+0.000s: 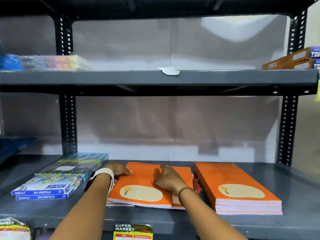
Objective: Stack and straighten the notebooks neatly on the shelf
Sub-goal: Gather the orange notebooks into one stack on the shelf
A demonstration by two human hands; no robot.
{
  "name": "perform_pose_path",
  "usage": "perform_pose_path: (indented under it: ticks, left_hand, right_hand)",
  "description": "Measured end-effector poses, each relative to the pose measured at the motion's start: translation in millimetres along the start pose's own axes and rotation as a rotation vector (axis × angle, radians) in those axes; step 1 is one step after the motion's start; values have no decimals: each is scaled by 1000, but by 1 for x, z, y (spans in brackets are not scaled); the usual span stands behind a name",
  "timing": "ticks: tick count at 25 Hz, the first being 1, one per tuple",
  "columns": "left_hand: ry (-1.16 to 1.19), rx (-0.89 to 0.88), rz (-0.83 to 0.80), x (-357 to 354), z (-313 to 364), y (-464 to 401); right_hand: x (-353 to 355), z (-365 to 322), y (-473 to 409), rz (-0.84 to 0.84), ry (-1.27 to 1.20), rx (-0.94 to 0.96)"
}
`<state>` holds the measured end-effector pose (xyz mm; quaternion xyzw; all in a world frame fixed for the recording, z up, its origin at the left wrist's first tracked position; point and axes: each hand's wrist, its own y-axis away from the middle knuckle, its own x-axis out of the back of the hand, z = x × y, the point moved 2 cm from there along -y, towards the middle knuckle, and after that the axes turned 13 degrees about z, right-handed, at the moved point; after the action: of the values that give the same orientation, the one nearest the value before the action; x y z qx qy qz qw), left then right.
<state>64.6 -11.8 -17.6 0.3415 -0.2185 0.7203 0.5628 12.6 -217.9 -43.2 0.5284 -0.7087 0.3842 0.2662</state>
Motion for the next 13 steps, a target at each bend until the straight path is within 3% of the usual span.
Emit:
perform_pose_path:
  ticks: [5, 13]
  left_hand:
    - [-42, 2, -64, -10, 9, 8]
    - [501, 59, -52, -1, 29, 17]
  right_hand:
    - [5, 7, -9, -5, 11, 22]
    - [33, 13, -17, 2, -496, -253]
